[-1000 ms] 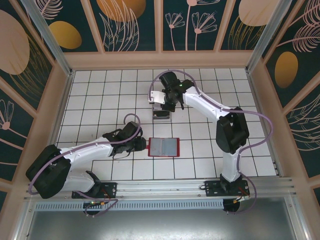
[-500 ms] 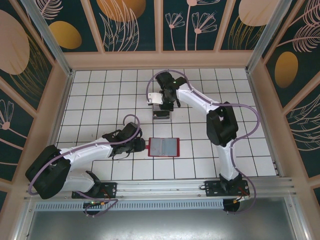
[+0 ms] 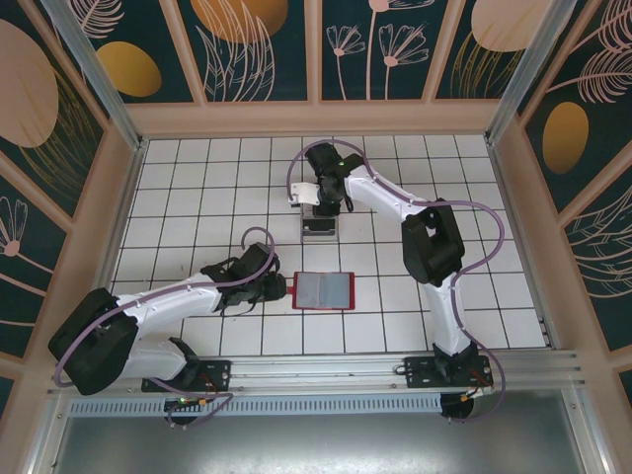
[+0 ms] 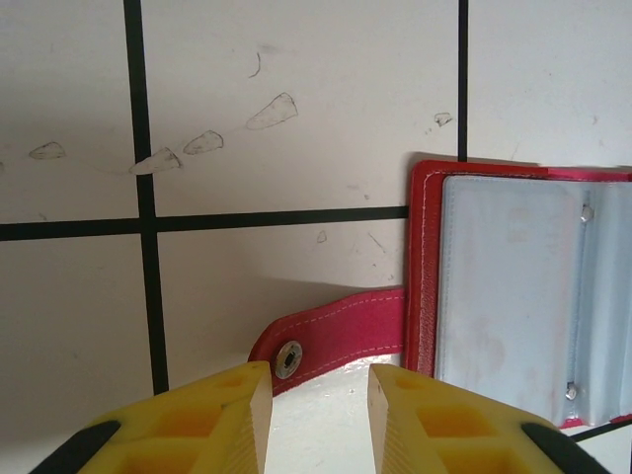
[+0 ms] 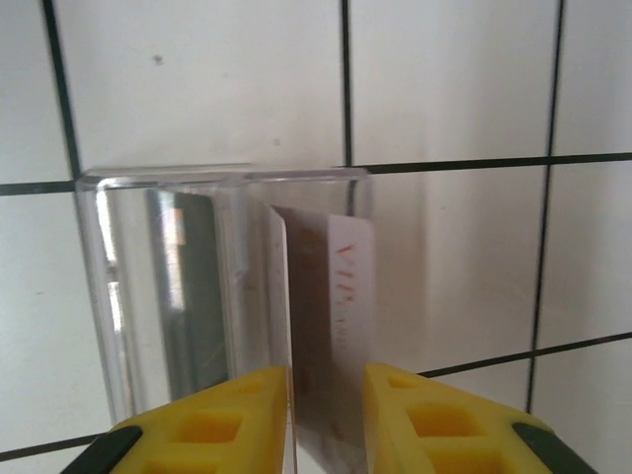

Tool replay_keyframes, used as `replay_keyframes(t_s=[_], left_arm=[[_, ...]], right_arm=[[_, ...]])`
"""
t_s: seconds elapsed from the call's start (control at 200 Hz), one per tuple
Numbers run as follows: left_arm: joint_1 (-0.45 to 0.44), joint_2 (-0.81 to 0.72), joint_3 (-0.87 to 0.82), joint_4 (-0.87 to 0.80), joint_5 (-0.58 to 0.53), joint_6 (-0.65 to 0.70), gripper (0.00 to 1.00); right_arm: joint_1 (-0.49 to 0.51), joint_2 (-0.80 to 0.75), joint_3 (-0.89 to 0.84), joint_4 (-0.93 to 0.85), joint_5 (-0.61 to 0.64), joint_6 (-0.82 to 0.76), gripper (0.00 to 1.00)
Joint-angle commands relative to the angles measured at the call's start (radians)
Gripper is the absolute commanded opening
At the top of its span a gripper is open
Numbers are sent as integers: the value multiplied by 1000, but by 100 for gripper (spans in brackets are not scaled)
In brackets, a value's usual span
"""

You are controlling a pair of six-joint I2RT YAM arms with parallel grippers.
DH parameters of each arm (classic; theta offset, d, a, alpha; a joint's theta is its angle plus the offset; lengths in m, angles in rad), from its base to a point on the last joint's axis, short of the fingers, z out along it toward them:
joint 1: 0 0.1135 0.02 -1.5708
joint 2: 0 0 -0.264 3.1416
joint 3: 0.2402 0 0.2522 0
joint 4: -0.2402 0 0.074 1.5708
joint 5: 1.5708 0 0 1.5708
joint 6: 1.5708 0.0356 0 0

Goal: Take the credit cards out of the card holder

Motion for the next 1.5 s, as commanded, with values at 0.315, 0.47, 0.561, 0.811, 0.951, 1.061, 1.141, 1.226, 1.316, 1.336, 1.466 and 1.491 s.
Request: replay_keyframes(t_s=[0.315,0.47,0.561,0.811,0.951,1.061,1.141,1.226,1.316,1.336,1.466,1.491], left_arm=[[5,-26,-4,-19,-18,-13,33],[5,-20,2,-12,-20,-4,33],[6,-9,5,-8,-17,2,33],[5,49,31,-25,-24,38,32],[6,98,64,-24,15,69,30],[5,130,75,-14,63,86,29],[3,153,80,-11,95,103,29],[2,177,83,-9,123,116,28],[-1,194,80,3,156,128,29],[-2,198,82,4,161,130,28],[-16,217,94,13,183,138,28],[-17,218,96,15,187,137,28]], right_arm=[[-11,-76,-35,167,116,30,29],[-11,-140,-83,223,86,141,28],[-11,-192,-141,268,65,260,28],[19,-393,-377,379,10,635,27],[69,-492,-512,406,30,801,25],[103,-554,-600,426,54,945,23],[118,-590,-648,431,76,1071,21],[128,-621,-691,423,79,1202,20],[138,-657,-729,413,85,1323,18],[142,-667,-740,416,88,1351,18],[163,-718,-806,429,69,1506,17],[166,-727,-817,431,64,1534,16]])
